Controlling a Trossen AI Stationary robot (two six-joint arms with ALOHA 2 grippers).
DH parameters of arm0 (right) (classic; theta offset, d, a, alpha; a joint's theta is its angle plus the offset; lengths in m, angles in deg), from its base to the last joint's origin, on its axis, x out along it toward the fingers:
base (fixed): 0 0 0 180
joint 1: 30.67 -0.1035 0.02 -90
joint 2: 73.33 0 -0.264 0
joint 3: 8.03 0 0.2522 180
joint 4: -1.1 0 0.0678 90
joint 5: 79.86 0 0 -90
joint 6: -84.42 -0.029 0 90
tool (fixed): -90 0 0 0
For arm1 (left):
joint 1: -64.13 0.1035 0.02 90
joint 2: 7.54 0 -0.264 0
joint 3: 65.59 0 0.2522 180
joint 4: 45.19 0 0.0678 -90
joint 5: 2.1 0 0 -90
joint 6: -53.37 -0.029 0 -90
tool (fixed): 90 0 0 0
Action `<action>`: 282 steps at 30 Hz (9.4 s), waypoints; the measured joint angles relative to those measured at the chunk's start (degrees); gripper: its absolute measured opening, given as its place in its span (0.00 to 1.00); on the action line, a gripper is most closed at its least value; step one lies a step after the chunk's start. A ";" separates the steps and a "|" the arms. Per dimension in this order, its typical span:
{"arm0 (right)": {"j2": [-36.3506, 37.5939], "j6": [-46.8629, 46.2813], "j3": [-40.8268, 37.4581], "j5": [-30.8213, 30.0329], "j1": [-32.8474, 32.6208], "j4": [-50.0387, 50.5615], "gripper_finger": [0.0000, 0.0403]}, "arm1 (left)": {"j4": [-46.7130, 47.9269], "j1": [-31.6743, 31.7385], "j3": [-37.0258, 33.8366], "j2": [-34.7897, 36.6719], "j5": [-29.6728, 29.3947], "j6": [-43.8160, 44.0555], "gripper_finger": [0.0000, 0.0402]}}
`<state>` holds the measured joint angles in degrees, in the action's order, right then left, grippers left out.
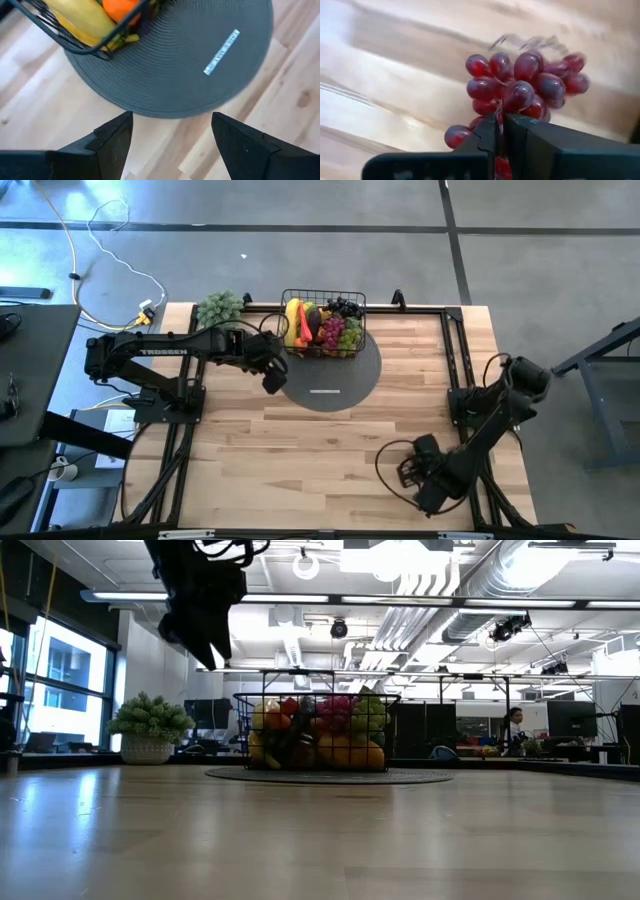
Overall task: Build produce basket
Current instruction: Put the grapes into the black wire basket, then return to home position
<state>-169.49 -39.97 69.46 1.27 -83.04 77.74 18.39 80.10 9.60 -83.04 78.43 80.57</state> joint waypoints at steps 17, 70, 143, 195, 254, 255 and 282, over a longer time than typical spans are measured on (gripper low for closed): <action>14.80 23.73 0.00 -20.80 15.60 2.00 0.00 | -5.74 0.17 0.00 0.82 7.33 1.15 0.65; 5.85 106.07 0.07 -9.91 70.87 -58.50 0.00 | -21.78 16.73 0.00 18.25 8.29 -16.89 0.59; 5.07 107.10 18.40 -15.16 70.49 -52.56 0.47 | -40.99 21.77 -43.35 64.92 17.73 -11.47 0.59; 31.84 107.36 7.65 -17.98 75.08 -31.79 0.47 | -45.27 -6.32 -56.89 67.55 1.57 -8.19 0.59; 88.47 98.71 -61.38 6.08 64.33 -63.24 0.47 | -54.36 -6.25 -56.89 67.56 -1.02 -16.92 0.59; 89.03 98.74 -61.81 6.24 64.33 -63.36 0.47 | -54.38 -6.25 -56.89 67.56 -1.02 -16.92 0.59; 91.32 95.89 -63.14 9.03 64.33 -63.65 0.47 | -54.34 -6.25 -56.87 67.55 -0.99 -16.92 0.59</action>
<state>-78.17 55.93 6.31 10.30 -18.71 14.09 -35.94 73.85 -47.27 -15.49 77.44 63.66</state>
